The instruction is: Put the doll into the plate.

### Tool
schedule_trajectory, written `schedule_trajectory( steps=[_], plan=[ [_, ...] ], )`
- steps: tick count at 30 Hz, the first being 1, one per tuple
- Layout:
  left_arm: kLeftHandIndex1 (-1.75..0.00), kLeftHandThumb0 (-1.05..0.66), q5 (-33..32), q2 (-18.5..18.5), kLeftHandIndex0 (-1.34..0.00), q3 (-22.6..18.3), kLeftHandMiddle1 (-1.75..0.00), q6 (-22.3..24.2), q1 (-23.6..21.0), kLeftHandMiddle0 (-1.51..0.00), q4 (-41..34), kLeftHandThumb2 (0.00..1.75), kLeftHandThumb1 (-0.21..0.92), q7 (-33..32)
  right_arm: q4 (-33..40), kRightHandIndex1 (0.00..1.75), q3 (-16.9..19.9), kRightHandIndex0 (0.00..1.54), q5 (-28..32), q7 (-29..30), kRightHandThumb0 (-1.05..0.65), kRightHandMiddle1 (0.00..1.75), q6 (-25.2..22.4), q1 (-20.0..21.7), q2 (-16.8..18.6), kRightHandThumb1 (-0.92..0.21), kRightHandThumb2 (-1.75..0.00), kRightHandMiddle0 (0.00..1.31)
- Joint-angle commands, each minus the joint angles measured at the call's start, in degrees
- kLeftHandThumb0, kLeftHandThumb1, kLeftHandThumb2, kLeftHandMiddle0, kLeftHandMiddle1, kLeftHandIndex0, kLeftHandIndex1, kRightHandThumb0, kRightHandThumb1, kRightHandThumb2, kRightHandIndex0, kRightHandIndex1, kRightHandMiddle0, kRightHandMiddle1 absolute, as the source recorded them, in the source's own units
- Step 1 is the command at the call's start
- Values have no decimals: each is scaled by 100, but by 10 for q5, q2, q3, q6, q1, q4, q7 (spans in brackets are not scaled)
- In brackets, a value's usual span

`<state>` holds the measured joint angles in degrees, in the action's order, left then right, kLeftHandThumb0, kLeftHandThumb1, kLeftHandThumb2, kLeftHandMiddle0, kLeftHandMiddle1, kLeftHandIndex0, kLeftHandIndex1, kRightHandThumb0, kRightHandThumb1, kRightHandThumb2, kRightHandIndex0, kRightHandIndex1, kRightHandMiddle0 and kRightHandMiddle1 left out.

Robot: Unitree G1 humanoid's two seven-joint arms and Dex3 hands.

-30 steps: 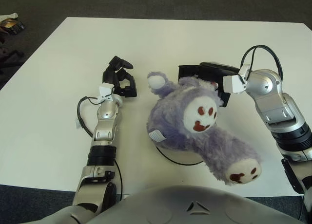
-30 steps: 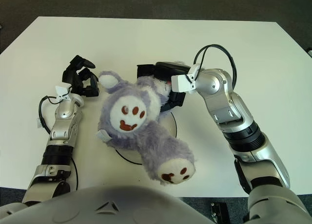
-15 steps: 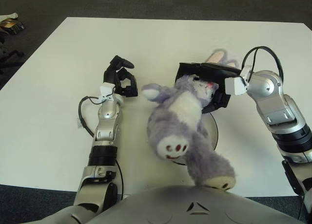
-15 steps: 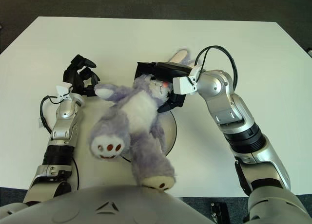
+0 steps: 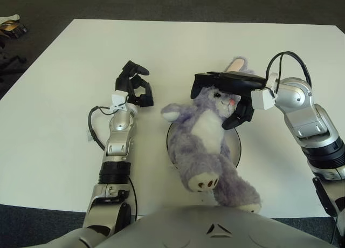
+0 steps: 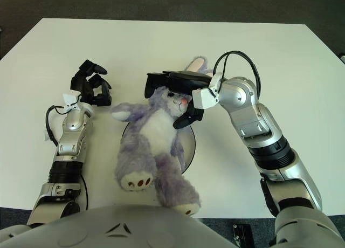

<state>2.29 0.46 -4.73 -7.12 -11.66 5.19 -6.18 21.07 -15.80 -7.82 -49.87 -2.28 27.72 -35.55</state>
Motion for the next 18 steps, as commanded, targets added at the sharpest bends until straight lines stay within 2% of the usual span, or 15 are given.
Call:
schedule_trajectory(
  steps=[1,12,18],
  plan=[
    [-175,-1,1,2,-59,0,-175,2,3,-78,-2,161,6,-2,-2,77,9,0,13,-11,-17,117,2,-1,-11,-14,-123,0],
    [-175,-1,3,0,-57,1,-175,6,5,-76,-8,158,9,-4,8,69,14,0,32,-30,-20,114,3,-2,-21,-16,-122,0],
    [-175,-1,4,-1,-56,1,-175,11,4,-74,-8,156,11,-5,27,62,16,0,38,-45,-15,107,-21,0,-34,-16,-123,0]
  ],
)
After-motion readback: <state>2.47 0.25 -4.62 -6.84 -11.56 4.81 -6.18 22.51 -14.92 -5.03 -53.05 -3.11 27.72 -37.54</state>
